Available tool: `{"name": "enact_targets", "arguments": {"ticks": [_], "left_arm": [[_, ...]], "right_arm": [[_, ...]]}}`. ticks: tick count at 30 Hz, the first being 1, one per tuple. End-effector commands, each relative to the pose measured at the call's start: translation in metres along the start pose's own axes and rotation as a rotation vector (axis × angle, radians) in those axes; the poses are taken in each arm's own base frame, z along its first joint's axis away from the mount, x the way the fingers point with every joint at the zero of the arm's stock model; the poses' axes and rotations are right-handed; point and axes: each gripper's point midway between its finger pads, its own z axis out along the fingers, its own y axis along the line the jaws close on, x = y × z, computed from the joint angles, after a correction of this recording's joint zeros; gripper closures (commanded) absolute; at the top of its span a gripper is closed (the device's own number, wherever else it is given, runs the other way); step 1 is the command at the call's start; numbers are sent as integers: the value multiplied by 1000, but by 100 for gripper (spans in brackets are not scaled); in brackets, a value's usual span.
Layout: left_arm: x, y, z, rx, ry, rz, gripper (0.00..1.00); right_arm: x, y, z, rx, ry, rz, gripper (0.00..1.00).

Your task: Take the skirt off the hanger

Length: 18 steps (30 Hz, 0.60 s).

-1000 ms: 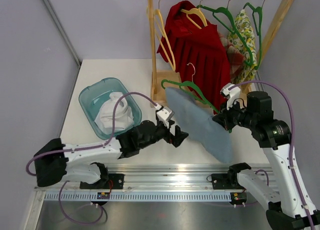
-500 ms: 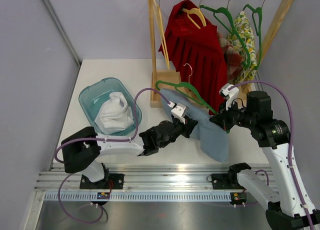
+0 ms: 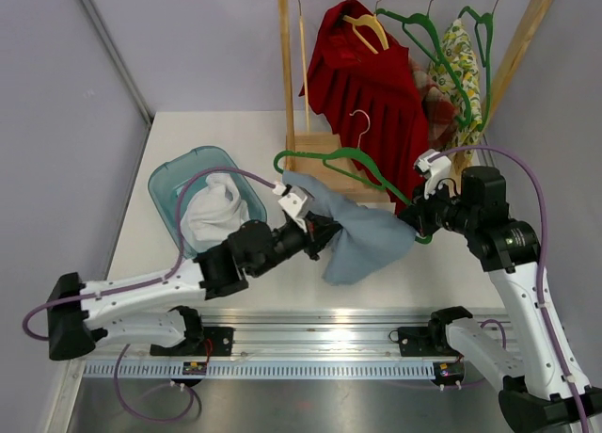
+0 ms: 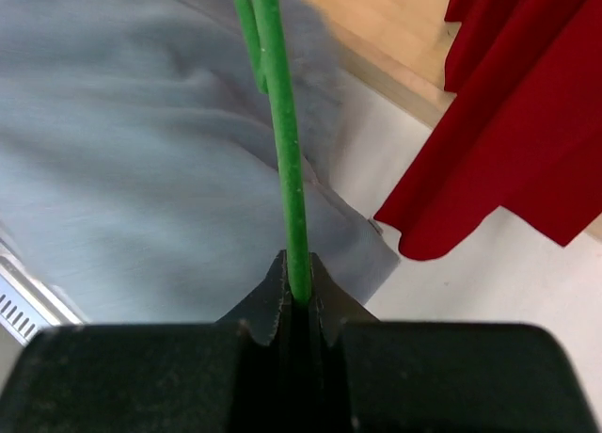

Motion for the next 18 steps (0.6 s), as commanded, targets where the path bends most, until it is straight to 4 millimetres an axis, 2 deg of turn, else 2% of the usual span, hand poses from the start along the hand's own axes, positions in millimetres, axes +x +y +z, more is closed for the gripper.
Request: {"name": "enact_targets", "arguments": {"ticks": [1,2,3,5,6,7,9,13,15,18], "left_arm": [[-35,-12,-40,82,-52,46,100],[-41,-9,-48,67,-65,49,100],[-59,-9,-64,73,-113,47,100],[-65,-2,-78,44,-121,56,100],[-80,-2,-92,48,-163,51,100],[-80,1,-97,42,-159,56,100],[-96,-2,-113,58,-201,53,100],[-108,-5,-128,80,-219,52,100],[-121,-12,-135,115,-246,46,100],[-128,-19,-145,154,-250,58,100]], "right_arm": [[-28,-37,4,158,-98,-42,100],[-28,-38,4,163,-98,-42,100],[-26,-40,7,164,-89,-39,100],[-26,-42,9,167,-87,-39,100],[-26,-43,10,170,-84,-36,100],[-25,-45,11,174,-82,-36,100],[-25,-47,12,182,-75,-35,100],[-24,-50,14,187,-70,-33,100],[-23,-52,15,194,-63,-34,100],[-22,-52,17,193,-60,-34,100]]}}
